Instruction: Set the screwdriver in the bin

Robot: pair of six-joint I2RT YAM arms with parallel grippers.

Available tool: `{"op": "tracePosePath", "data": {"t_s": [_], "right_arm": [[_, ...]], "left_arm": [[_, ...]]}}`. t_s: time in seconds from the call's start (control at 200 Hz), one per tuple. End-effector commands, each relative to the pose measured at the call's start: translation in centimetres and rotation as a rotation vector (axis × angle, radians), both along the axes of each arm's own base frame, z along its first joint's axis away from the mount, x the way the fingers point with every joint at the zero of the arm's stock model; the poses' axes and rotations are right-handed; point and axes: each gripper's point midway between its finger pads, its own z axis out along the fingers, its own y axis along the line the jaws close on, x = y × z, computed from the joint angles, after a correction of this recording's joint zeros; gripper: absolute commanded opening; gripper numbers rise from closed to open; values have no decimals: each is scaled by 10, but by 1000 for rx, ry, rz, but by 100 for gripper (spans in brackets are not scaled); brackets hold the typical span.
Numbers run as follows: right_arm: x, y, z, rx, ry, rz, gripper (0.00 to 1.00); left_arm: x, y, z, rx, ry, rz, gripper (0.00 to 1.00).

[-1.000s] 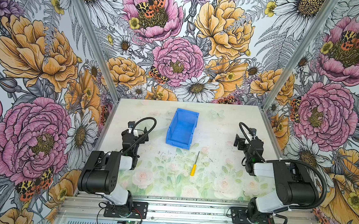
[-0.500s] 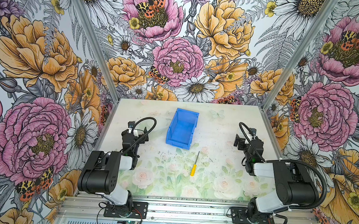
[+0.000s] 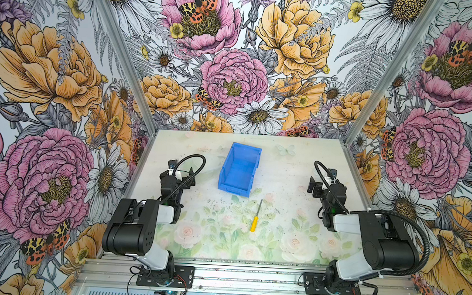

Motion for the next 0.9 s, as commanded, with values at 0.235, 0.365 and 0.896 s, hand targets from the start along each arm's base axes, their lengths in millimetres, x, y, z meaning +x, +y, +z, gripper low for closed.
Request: {"op": "tracePosePath", "data": {"t_s": [0.235,0.365,0.896], "right_arm": [[5,-4,11,8,-19,-23,100],[5,-10,16,3,-10,-66,99],[-59,-33,83,176,162,-381,99]], "left_arm": [[3,4,6,-18,-18,-9,99],[2,7,12,-26,-24,-1,99],[-13,3,47,-140,136,8,99]]}}
